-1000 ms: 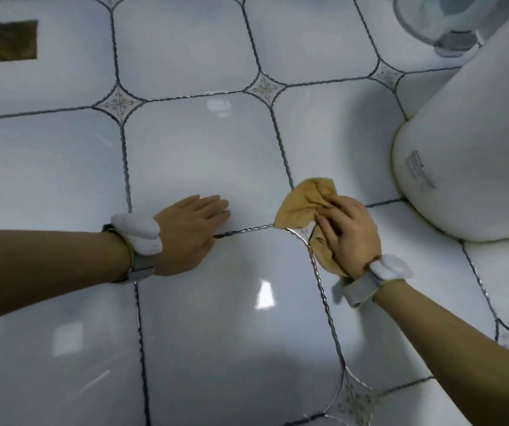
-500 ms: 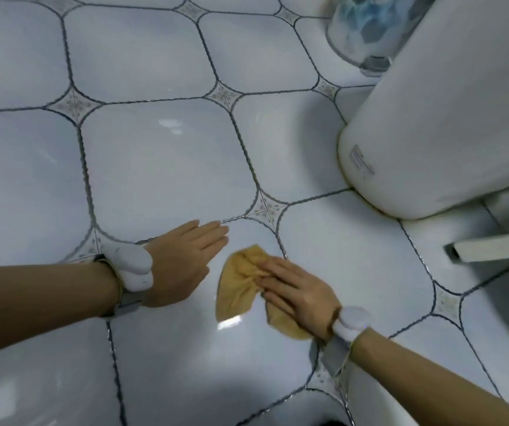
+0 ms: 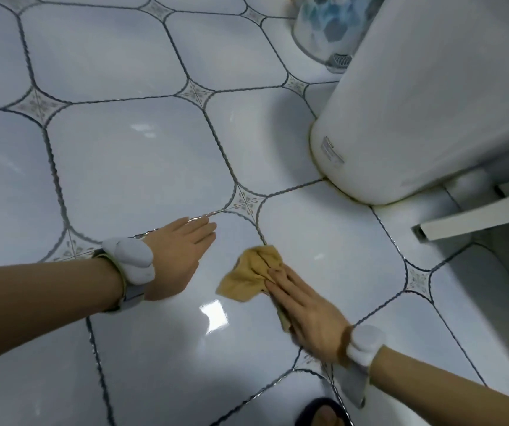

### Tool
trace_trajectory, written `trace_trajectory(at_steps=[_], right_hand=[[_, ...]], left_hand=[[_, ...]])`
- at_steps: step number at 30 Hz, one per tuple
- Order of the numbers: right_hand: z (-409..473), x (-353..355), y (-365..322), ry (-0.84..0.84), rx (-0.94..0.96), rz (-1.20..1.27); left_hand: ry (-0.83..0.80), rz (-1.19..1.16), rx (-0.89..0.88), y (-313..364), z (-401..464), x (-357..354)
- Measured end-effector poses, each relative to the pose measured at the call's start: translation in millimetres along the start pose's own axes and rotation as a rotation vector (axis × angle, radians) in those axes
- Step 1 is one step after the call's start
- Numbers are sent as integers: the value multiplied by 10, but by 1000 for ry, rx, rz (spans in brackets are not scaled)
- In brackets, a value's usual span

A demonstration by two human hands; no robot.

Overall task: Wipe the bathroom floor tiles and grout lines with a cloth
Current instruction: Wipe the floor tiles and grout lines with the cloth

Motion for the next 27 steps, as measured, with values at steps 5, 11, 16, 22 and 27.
trace_trajectory(at_steps=[5,11,16,22,27], right_hand=[[-66,452,1010,79,-453,-83],[-48,517,1184,347,-974,-15],[-262,127,132,227,-475,52],[-644,415,783,171,-546,-53],[-500,528,1171,350,-1200,-6]], left_hand=[[-44,60,-18,10,-2,22],[-34,46,-6,2,127,74],[-12,34,-32,18,196,23],[-92,-21,-84,69,186,-102],[-120,-107,-103,23,209,-44]])
Point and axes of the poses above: each hand's wrist, its own z-axis towards the middle knuckle, its own x-axis out of the back of the hand, y = z × x, the point moved 1 cm from there along z, towards the middle knuckle
